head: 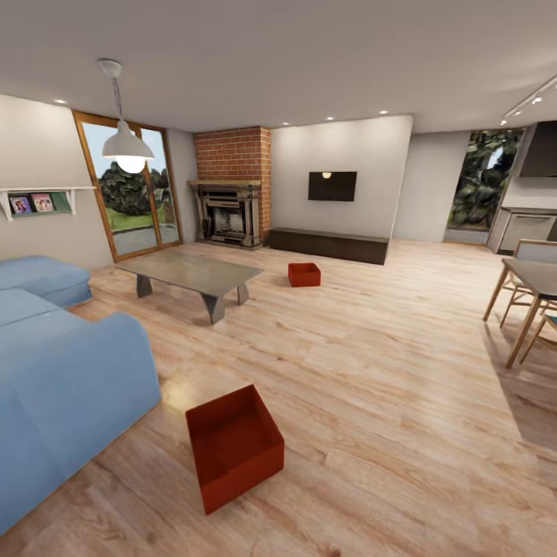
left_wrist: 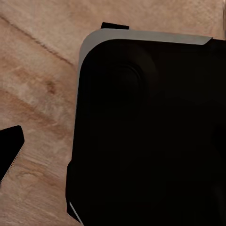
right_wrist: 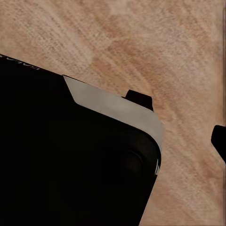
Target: Move the two storage containers from the living room to the garage. In the garage, place one container on the floor and stack the other container on top of it (either order is fine).
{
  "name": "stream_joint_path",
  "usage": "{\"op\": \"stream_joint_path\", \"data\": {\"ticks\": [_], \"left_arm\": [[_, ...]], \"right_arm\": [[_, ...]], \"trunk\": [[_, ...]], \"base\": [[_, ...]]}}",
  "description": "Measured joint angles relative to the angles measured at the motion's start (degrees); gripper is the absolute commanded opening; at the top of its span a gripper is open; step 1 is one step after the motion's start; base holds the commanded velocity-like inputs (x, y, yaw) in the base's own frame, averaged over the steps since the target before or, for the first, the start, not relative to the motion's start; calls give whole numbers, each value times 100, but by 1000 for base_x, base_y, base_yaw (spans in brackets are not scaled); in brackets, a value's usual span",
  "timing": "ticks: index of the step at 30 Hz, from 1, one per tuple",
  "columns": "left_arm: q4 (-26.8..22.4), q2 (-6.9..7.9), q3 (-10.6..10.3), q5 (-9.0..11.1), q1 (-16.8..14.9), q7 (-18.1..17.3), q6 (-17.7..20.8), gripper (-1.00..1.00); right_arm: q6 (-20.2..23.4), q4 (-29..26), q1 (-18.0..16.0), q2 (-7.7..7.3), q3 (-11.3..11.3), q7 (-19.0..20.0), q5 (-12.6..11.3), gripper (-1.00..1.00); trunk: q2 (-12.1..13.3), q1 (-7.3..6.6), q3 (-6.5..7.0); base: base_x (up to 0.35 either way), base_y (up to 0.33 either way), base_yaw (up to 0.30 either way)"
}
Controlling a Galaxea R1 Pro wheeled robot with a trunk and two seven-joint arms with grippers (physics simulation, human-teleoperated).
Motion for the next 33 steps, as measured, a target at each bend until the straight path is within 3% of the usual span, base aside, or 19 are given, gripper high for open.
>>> {"op": "stream_joint_path", "data": {"ticks": [25,33], "left_arm": [[0,0,0,0,1,0,0,100],[0,9,0,-1,1,0,-9,100]], "right_arm": [[-1,0,0,7,0,-1,9,100],[-7,0,0,0,0,-5,13,100]], "trunk": [[0,0,0],[0,1,0]], "base": [[321,0,3],[251,0,237]]}}
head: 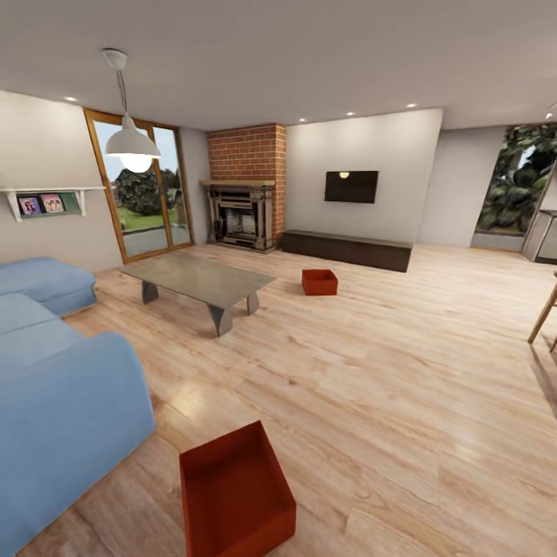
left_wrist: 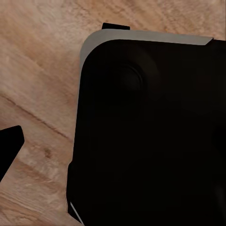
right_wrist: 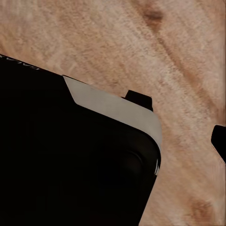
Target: Move the two storage containers from the living room to the garage. In the garage, place one container on the floor and stack the other container on top of it (either order is fine).
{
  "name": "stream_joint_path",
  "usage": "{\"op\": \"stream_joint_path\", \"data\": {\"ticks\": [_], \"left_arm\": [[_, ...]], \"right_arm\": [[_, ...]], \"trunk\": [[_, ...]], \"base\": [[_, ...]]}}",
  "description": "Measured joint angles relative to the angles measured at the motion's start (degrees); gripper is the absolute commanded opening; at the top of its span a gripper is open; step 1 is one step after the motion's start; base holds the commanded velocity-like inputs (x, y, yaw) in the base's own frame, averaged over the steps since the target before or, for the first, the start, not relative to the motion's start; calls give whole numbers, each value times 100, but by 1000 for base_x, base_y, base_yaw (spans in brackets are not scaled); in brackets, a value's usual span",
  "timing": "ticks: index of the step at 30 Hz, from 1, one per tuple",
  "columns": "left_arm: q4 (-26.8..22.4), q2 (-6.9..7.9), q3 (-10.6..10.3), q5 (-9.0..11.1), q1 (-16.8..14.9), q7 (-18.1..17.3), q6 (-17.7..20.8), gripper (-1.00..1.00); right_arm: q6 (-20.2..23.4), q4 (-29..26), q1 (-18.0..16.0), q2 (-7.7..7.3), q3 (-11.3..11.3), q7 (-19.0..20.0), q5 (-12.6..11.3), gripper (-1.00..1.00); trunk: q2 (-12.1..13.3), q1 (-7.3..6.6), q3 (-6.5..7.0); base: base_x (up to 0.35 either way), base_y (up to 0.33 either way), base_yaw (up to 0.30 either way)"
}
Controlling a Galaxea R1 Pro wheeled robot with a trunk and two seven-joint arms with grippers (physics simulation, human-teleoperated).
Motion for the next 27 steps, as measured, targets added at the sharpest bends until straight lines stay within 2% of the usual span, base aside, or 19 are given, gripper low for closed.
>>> {"op": "stream_joint_path", "data": {"ticks": [5,11,27], "left_arm": [[-1,7,1,1,0,0,-12,100],[8,9,4,5,0,2,-299,100],[8,-2,6,5,-1,2,-327,100]], "right_arm": [[0,0,0,0,0,1,3,100],[0,0,0,0,0,-1,4,100],[0,0,0,0,0,0,-1,100]], "trunk": [[0,2,0],[0,2,0],[0,2,0]], "base": [[31,0,271],[2,0,271],[0,0,271]]}}
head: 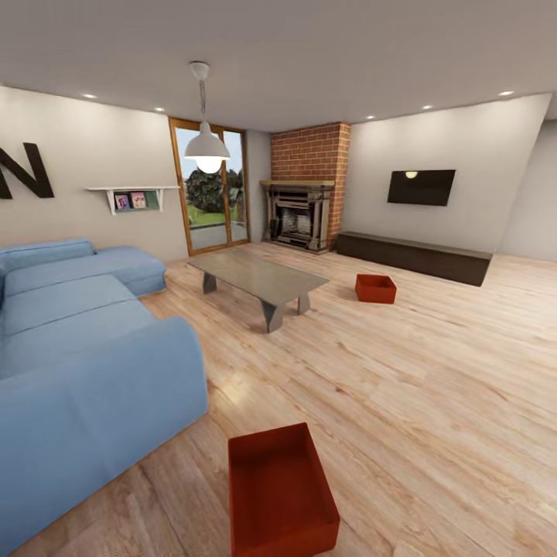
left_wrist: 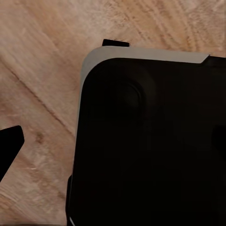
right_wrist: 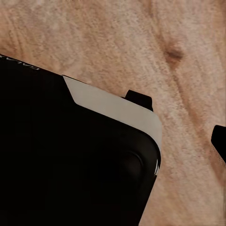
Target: Move the two storage containers from the living room to the garage. In the garage, place one container on the floor and stack the other container on top of it (either order is fine).
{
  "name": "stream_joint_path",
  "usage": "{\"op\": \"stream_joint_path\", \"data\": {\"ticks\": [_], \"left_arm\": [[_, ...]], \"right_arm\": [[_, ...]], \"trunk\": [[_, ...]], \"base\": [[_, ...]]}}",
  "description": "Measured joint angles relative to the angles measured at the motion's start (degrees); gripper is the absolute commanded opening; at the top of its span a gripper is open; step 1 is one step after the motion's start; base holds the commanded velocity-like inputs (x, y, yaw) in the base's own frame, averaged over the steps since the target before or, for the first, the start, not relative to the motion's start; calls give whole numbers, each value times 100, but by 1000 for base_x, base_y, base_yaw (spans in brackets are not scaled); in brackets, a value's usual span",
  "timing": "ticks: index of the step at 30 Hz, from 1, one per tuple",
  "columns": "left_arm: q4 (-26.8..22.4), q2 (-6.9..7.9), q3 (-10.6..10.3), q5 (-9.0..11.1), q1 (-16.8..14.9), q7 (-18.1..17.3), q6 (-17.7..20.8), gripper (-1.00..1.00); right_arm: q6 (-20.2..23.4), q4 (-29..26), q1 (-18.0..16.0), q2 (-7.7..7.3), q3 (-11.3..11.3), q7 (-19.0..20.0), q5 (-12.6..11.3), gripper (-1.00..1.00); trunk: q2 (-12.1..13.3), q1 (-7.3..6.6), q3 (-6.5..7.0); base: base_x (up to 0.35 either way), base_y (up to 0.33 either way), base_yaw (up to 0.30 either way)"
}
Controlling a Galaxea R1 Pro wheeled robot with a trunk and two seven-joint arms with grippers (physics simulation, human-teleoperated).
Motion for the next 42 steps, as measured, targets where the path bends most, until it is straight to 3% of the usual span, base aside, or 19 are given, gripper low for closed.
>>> {"op": "stream_joint_path", "data": {"ticks": [29,42], "left_arm": [[7,2,-1,15,1,0,2,100],[3,2,1,11,0,0,-7,100]], "right_arm": [[6,0,0,0,0,4,5,100],[0,0,0,0,0,3,5,100]], "trunk": [[-1,-2,0],[0,0,0]], "base": [[248,-77,31],[35,-3,108]]}}
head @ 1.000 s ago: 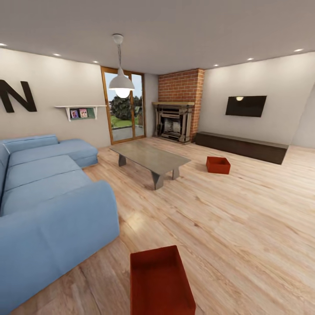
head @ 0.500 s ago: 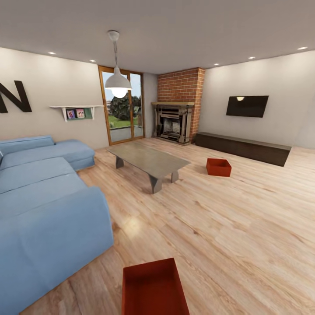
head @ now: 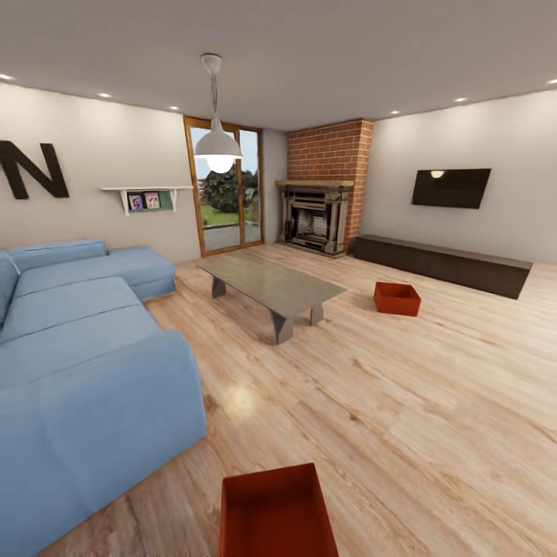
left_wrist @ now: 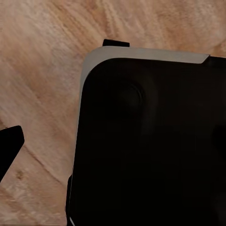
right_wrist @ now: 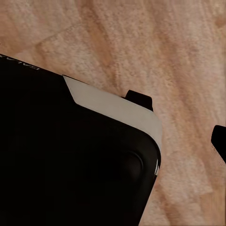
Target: Move the two storage containers from the living room to the garage. In the garage, place one container on the floor and stack the other container on top of it (either order is fine).
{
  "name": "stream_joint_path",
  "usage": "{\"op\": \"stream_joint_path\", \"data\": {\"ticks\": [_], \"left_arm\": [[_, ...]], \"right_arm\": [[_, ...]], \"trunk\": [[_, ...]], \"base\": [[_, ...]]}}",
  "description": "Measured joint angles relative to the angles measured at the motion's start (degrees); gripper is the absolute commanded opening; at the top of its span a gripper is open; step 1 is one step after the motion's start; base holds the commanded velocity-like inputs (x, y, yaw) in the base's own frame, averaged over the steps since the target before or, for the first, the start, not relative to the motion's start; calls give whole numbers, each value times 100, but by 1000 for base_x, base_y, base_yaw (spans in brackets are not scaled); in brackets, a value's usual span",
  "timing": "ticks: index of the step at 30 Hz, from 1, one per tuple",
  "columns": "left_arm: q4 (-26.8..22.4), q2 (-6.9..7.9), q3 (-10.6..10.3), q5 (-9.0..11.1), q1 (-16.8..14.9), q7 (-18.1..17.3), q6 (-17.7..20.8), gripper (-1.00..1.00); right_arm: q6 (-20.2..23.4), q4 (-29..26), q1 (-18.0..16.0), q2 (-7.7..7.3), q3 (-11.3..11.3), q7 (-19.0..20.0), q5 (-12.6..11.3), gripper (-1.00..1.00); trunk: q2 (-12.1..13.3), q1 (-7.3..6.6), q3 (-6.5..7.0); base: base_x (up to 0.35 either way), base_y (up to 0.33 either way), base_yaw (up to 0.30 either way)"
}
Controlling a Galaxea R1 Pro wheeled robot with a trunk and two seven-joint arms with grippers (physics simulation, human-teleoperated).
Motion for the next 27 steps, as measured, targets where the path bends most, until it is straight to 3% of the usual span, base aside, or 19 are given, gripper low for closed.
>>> {"op": "stream_joint_path", "data": {"ticks": [10,14,27], "left_arm": [[-1,0,-1,6,0,0,0,100],[-2,-4,0,6,-1,0,0,100],[0,-9,1,4,-1,-1,1,100]], "right_arm": [[0,0,0,0,0,1,0,100],[6,0,0,0,0,2,0,100],[2,0,0,0,0,1,0,100]], "trunk": [[0,0,0],[0,0,0],[0,0,0]], "base": [[0,0,265],[0,-54,51],[0,-243,3]]}}
